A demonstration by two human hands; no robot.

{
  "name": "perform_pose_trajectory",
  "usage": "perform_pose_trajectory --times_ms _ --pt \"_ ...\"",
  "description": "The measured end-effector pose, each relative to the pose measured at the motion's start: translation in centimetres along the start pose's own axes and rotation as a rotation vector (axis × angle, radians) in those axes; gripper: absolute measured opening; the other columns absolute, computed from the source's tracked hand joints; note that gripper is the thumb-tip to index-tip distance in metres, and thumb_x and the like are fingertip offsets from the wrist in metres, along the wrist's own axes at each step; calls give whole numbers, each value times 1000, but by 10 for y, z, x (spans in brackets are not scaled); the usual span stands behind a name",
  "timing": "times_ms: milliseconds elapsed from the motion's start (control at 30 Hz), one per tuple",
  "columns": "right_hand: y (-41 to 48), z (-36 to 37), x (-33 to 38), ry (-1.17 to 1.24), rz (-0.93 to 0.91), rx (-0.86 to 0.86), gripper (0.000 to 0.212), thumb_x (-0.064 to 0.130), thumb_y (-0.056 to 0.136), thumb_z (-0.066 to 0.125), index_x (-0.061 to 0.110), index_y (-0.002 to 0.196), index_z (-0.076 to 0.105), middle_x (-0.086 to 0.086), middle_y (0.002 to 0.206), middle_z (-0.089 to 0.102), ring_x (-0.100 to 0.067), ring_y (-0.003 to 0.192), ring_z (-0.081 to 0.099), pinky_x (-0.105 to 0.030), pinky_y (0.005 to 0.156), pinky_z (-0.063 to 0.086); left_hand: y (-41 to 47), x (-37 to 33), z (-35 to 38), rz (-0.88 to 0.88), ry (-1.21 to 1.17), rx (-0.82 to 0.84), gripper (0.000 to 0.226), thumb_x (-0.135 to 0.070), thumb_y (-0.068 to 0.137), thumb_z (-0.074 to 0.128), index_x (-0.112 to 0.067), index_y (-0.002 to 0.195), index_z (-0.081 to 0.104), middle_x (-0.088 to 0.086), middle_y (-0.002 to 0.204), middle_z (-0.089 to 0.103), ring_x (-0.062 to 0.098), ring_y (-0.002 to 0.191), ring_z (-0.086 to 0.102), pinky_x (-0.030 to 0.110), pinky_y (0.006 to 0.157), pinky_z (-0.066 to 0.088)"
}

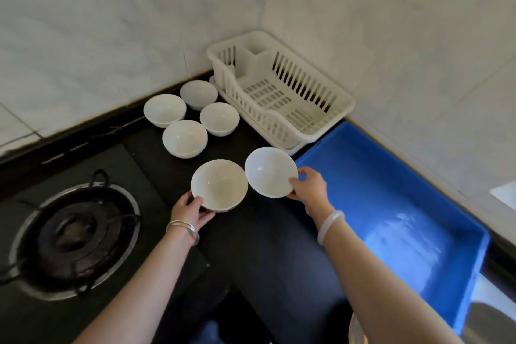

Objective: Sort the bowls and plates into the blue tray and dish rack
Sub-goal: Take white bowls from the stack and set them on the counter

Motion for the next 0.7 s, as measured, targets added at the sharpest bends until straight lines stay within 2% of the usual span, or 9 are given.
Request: perform_pose_trajectory --times_ms 100,200,500,700 --pt "14 26 7 35 52 -5 17 4 88 58 14 101 52 -7 112 47 -32 102 60 -23 45 54 8 -11 -2 22 -68 -30 45 -2 91 46 -13 135 42 17 132 49 37 111 55 42 82 51" --pt "27 45 11 62 69 -20 16 1 88 56 12 99 52 -7 109 46 -33 106 57 -30 55 56 16 -19 -4 41 -90 -62 45 -2 91 45 -13 134 43 17 131 49 36 106 56 41 81 51" --pt "54 75 16 116 137 -43 19 -2 87 53 9 102 52 -13 122 49 -34 111 55 -31 59 56 33 -20 -4 8 -138 -126 45 -2 90 47 -16 133 45 16 132 49 35 106 57 40 78 53" --pt "64 84 10 174 176 -43 19 -1 87 54 11 101 50 -10 115 49 -32 110 56 -29 59 56 37 -19 5 -3 -171 -132 45 -3 90 48 -17 133 45 14 133 49 36 111 56 40 77 53"
Point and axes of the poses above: each hand's wrist, its own y-axis towards the middle knuckle, its own z-axis out of the palm, x = y × z, the point moved 4 cm from there along y, towards the middle knuckle
